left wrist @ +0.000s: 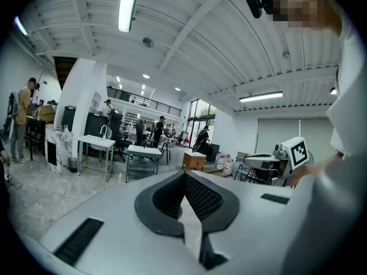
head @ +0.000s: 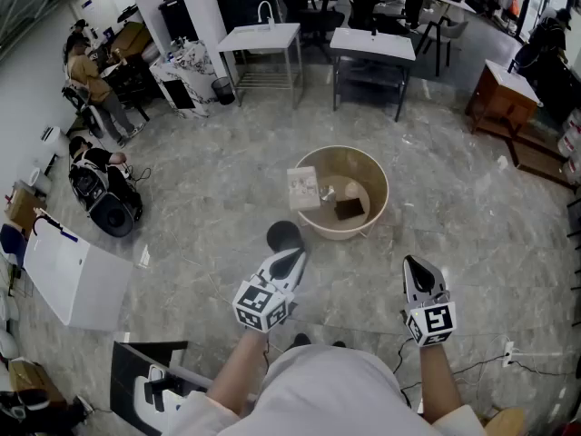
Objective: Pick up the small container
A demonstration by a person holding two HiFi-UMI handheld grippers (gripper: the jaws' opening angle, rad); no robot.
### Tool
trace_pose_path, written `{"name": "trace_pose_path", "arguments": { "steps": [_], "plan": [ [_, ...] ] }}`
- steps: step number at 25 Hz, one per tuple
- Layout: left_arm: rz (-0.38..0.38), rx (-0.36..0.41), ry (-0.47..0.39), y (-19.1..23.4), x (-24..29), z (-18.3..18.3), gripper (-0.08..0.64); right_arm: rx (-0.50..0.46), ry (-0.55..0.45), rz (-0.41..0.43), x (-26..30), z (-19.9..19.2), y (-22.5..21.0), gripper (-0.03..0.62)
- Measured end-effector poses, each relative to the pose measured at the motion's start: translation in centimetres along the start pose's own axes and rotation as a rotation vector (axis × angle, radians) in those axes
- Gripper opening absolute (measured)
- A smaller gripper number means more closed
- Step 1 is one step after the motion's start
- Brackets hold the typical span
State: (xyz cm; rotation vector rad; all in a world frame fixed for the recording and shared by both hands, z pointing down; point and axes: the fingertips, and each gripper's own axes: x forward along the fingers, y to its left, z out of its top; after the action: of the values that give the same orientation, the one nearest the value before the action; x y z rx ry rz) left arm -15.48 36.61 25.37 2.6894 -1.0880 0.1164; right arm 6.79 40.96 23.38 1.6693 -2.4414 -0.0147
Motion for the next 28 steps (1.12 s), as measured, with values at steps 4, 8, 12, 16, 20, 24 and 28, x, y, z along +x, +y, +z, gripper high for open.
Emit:
{"name": "trace_pose_path", "arguments": {
  "steps": [4,8,12,16,20,24,28],
  "plan": [
    [-0.002,0.001,0.000,0.0,0.2,0.1,0.015,0.009,-0.006,-0.001,0.1,0.2,-0.2,0.012],
    [-0.003,-0.001,-0.002,-0.2,0.0,0.0,0.015,0.018,-0.009,0.005,-0.1,0.1,0.1,0.012],
    [-0.008,-0.003,-0.008,-0.5,-0.1,0.1,0.015,0.025,-0.012,0.007,-0.4,0.1,0.3,0.012],
    [-0.044,-0.019,-0.028,-1.0,-0.1,0.5,0.015,0.039,-0.016,0.007,-0.4,0.1,0.3,0.012],
    [-0.046,-0.027,-0.028,-1.2,0.1,0.6,0.015,0.050,-0.034,-0.018,-0.9,0.4,-0.1,0.014],
    [-0.054,-0.074,-0.042,-1.0,0.1,0.7,0.057,0.068,-0.041,-0.006,-1.1,0.3,-0.3,0.121],
    [-0.065,-0.095,-0.055,-1.0,0.3,0.6,0.152,0.074,-0.036,-0.011,-1.4,-0.1,-0.7,0.169]
  ]
}}
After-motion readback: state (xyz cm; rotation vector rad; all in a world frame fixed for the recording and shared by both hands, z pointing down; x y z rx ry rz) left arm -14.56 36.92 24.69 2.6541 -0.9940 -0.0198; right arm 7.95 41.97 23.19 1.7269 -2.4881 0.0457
